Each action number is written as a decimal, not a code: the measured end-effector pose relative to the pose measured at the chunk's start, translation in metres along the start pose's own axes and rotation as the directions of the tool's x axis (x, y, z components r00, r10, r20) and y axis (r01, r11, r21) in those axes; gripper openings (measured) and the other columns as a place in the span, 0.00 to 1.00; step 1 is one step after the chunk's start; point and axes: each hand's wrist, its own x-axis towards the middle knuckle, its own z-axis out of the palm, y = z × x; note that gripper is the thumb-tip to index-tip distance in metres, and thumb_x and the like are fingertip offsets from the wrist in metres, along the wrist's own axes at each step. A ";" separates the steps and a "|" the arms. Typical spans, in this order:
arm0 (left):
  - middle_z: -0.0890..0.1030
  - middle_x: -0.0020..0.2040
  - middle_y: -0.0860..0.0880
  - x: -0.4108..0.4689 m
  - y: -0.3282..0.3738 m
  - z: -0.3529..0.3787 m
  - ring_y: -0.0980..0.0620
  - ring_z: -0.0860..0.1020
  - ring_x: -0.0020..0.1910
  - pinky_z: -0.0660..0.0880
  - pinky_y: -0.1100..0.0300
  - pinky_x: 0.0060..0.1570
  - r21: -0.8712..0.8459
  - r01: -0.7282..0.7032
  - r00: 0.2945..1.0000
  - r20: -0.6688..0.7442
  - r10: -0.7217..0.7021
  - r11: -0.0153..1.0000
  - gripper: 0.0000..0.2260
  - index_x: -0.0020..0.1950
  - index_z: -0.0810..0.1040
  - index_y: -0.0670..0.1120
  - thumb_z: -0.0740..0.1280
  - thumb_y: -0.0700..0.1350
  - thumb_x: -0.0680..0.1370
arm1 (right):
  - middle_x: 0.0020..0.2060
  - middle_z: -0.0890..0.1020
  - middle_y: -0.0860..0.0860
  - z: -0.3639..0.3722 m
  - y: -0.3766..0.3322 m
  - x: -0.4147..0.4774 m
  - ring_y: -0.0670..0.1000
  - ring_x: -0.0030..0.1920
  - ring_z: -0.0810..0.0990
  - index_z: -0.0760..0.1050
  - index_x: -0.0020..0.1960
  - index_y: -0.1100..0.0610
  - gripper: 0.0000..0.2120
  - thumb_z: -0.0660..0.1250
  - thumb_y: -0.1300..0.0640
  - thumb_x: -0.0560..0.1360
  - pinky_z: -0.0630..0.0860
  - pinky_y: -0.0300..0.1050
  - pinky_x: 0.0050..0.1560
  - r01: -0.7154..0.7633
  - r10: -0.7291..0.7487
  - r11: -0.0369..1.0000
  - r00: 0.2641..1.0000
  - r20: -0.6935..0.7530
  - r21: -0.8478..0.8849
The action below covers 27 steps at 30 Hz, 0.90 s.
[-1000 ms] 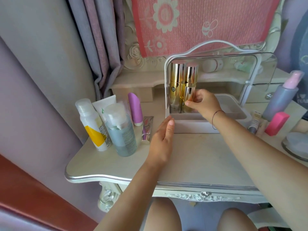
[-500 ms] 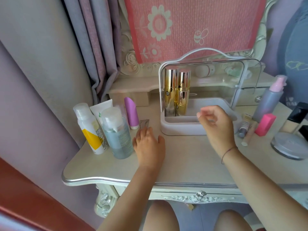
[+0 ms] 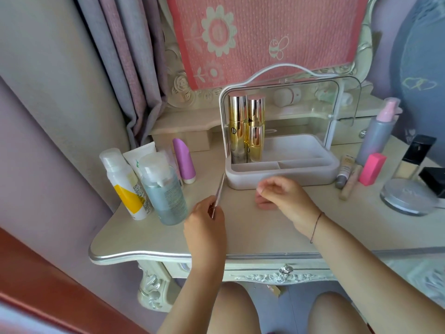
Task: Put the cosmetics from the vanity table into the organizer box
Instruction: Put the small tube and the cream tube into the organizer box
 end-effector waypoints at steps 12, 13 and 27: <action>0.86 0.43 0.53 -0.018 0.004 -0.014 0.58 0.82 0.42 0.76 0.69 0.42 -0.644 0.170 0.980 0.190 -0.060 0.746 0.11 0.46 0.83 0.54 0.67 0.37 0.75 | 0.35 0.82 0.51 0.031 -0.024 -0.017 0.45 0.31 0.76 0.79 0.52 0.63 0.09 0.67 0.58 0.76 0.72 0.35 0.29 -0.225 0.163 0.964 0.921 0.353 0.142; 0.86 0.43 0.53 -0.015 0.007 -0.011 0.58 0.82 0.42 0.75 0.69 0.42 -0.649 0.156 0.979 0.200 -0.031 0.745 0.11 0.47 0.83 0.53 0.67 0.37 0.76 | 0.33 0.81 0.50 0.031 -0.027 -0.013 0.45 0.30 0.75 0.79 0.51 0.63 0.08 0.67 0.60 0.75 0.71 0.35 0.29 -0.175 0.118 0.971 0.942 0.314 0.160; 0.69 0.65 0.60 0.043 0.004 0.044 0.69 0.64 0.63 0.57 0.75 0.62 -0.298 -0.025 0.934 0.335 0.129 0.954 0.19 0.69 0.69 0.44 0.58 0.50 0.81 | 0.38 0.84 0.57 0.040 -0.049 0.096 0.57 0.40 0.84 0.79 0.43 0.62 0.07 0.66 0.58 0.75 0.81 0.53 0.43 0.236 -0.416 0.806 0.878 -0.236 -0.542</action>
